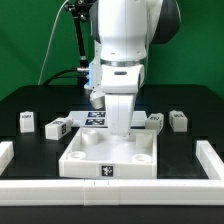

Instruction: Assemble one leg

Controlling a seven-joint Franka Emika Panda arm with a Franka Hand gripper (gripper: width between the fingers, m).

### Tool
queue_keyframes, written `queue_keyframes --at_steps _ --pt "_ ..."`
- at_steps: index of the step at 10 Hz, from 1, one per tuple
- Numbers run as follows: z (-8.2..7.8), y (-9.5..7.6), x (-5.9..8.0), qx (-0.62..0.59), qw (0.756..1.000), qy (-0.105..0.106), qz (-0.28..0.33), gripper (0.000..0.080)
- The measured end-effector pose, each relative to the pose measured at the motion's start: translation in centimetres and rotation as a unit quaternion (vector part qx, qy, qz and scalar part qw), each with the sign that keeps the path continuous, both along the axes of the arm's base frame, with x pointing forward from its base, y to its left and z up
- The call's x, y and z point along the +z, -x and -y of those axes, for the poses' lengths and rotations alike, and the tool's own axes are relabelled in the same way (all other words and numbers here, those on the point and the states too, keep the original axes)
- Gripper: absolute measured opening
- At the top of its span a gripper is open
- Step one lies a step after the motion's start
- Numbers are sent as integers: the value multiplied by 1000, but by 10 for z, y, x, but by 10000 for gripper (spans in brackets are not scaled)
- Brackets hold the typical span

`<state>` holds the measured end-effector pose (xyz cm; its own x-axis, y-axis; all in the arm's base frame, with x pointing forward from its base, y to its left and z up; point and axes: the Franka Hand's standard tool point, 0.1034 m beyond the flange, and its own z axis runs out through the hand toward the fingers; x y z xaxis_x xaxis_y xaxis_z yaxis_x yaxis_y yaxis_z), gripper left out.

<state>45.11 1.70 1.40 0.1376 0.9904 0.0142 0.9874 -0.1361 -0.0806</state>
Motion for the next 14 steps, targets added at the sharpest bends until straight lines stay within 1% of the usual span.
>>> queue_keyframes --at_steps 3,4,5,8,10,12,14 --pt "-1 0 0 2 1000 0 0 62" --pt "-5 -3 0 7 1000 -2 2 62" --pt "-14 -7 -1 9 1000 -4 4 62" --pt "-42 -33 0 29 999 -14 19 62" --pt "-68 -52 0 48 998 -21 29 62" --pt "-70 -52 0 46 999 -15 11 62" --pt "-70 -52 0 39 999 -15 9 62"
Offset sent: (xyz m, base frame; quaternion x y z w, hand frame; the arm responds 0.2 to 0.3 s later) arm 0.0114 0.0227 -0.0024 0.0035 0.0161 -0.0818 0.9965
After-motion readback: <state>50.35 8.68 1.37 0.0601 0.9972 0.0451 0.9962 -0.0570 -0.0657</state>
